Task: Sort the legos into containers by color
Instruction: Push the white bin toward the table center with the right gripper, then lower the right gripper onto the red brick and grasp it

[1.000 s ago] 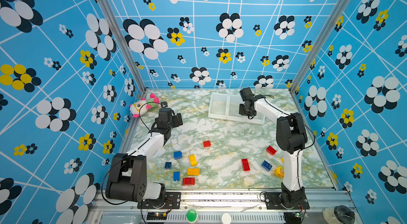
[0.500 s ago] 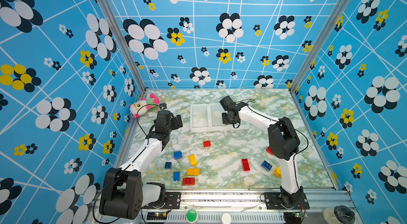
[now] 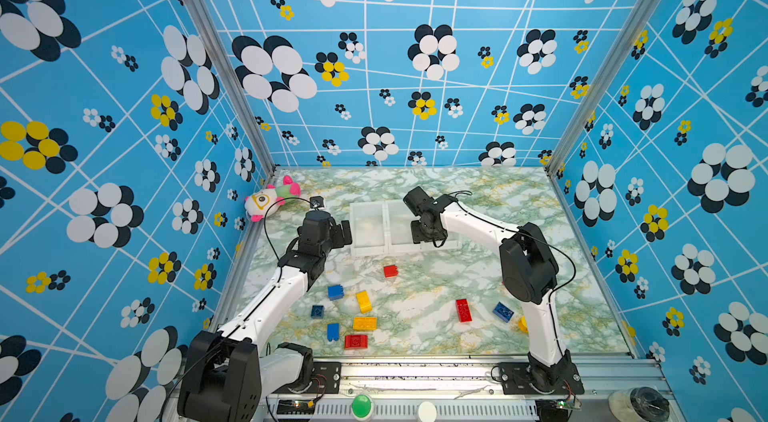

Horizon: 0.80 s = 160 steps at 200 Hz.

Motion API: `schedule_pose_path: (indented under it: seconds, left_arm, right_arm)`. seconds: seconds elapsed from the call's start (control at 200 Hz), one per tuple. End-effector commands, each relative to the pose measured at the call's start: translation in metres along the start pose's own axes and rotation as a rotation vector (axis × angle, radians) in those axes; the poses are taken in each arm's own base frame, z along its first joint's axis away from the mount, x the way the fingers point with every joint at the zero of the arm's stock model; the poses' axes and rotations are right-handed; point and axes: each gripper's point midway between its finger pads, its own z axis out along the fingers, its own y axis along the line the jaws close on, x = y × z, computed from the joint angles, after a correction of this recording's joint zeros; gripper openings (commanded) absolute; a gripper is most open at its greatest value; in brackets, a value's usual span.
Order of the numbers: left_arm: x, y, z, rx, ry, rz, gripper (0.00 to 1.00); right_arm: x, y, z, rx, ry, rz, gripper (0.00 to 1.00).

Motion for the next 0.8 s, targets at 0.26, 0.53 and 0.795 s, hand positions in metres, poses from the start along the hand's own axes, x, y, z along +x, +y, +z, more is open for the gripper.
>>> schedule_pose_path:
  seconds: [0.26,0.53,0.795]
  left_arm:
    - [0.005,-0.022,-0.012,0.011,0.019,0.013,0.99]
    - [0.015,-0.03,-0.026,0.035,0.028,0.016,0.99]
    - [0.021,-0.034,-0.024,0.051,0.054,0.041,0.99]
  right_arm:
    - [0.013,-0.065,-0.083,0.03,-0.061,0.106,0.84]
    - [0.086,-0.165,-0.079,0.098,0.047,0.278,0.91]
    - [0.13,-0.22,-0.048,0.119,0.135,0.414,0.95]
